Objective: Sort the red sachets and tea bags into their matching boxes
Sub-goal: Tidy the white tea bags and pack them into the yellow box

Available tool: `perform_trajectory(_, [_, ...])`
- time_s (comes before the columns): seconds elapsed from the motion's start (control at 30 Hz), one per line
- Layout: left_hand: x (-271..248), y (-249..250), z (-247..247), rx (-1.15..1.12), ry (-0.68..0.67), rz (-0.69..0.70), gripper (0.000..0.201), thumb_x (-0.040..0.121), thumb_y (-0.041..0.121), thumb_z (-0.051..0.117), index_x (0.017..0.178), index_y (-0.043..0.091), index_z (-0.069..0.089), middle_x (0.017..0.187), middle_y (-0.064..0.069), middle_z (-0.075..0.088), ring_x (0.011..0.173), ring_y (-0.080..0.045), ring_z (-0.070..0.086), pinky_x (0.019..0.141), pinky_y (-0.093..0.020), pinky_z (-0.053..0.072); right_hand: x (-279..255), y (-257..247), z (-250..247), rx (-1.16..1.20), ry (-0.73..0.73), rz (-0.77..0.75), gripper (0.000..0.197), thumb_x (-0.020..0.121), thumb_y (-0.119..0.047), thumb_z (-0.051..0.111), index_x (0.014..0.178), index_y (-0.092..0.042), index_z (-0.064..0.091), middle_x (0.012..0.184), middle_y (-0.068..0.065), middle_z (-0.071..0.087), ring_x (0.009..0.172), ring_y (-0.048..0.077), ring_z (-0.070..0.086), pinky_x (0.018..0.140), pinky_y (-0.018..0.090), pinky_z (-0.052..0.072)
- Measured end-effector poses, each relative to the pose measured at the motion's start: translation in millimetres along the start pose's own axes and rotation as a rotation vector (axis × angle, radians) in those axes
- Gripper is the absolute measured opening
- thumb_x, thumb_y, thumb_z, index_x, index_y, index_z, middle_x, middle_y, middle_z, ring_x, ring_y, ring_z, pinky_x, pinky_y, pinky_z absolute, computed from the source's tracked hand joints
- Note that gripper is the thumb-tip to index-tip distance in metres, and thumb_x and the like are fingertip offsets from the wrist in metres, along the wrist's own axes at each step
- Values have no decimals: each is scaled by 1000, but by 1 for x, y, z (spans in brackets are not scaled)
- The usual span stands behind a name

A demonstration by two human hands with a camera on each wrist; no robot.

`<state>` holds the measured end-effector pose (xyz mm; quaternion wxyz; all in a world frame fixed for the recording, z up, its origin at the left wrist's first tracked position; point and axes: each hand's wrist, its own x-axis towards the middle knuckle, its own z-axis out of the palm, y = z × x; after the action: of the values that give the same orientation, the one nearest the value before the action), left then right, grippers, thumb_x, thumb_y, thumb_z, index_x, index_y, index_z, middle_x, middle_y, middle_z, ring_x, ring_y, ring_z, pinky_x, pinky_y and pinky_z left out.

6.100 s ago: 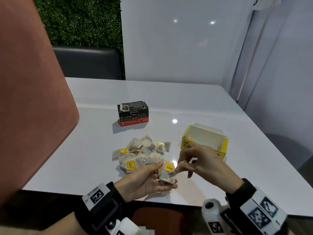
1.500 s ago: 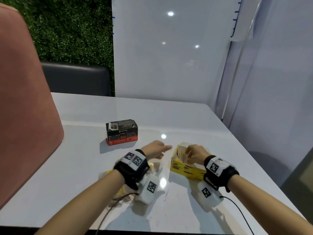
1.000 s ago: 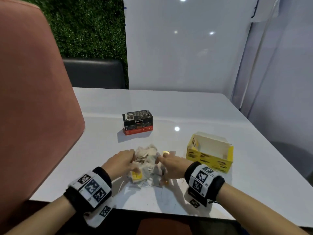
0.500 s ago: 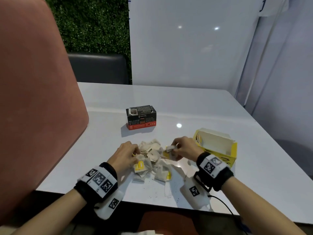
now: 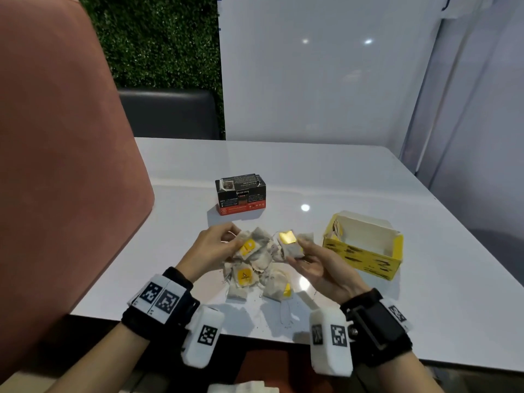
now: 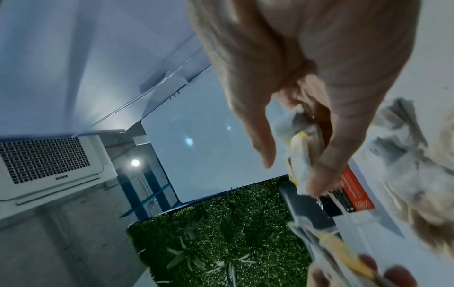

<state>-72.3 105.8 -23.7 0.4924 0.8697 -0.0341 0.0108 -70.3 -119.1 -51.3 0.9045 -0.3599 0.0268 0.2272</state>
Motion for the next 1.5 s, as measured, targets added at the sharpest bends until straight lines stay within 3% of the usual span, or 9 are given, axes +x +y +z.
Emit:
perform_trajectory(0.17, [-6,13,9,-49,-99,22,18,90,22,60,95,5,60,76,-4,64,63,-16,62,68,-37,59,-6,12,5,-336,26,-193,11,79,-6,64,90,-5,62,79,3,67,75,12,66,74,23,56])
perform_trajectory(0.27, [-8,23,18,54,-88,74,16,89,27,61,91,11,62,79,-5,65,65,-18,64,61,-29,57,-10,18,8,-397,-2,-191,25,71,-18,71,92,-7,63,75,0,66,70,12,62,68,24,52])
perform_trajectory(0.37, [-11,30,29,97,-101,124,7,89,25,60,85,19,60,74,0,61,60,-15,62,56,-21,52,-11,25,8,-454,22,-200,30,75,-12,72,101,-4,62,82,6,70,74,18,66,66,27,52])
perform_trajectory(0.6, [-14,22,29,-328,-335,-98,20,89,22,60,94,3,57,89,-11,65,76,-20,66,74,-39,58,-19,25,2,-526,80,-279,33,75,1,72,105,-2,60,88,12,69,75,24,67,61,28,54])
perform_trajectory(0.83, [-17,6,32,-439,-286,-143,25,91,16,57,114,6,62,105,-16,68,90,-29,67,76,-35,58,-23,26,-4,-697,147,-359,30,72,5,72,98,1,57,88,9,68,69,17,67,57,27,54])
perform_trajectory(1.03, [-19,-4,27,-760,-347,-229,31,89,-1,53,119,-5,54,116,-22,65,107,-30,65,88,-29,55,-30,17,-16,-558,192,-399,24,76,5,69,97,0,59,86,10,66,72,18,63,58,24,53])
perform_trajectory(1.27, [-29,-1,38,-850,-360,-340,23,91,1,46,110,-9,55,107,-26,67,90,-30,69,72,-27,59,-32,20,-13,-341,195,-362,28,77,3,67,104,-1,60,88,9,68,76,19,65,62,24,55])
perform_trajectory(1.4, [-29,-2,41,-1163,-287,-465,30,81,17,64,102,-1,53,90,-19,61,75,-26,62,66,-31,57,-33,23,-11,-307,164,-328,24,77,4,66,99,-3,60,77,1,69,66,11,65,59,23,55])
perform_trajectory(1.5, [-31,0,42,-1005,-226,-413,25,91,24,54,99,1,59,86,-10,62,80,-23,58,66,-29,56,-34,23,-9,-294,163,-317,23,77,4,65,98,-4,60,73,0,68,63,10,64,58,22,54])
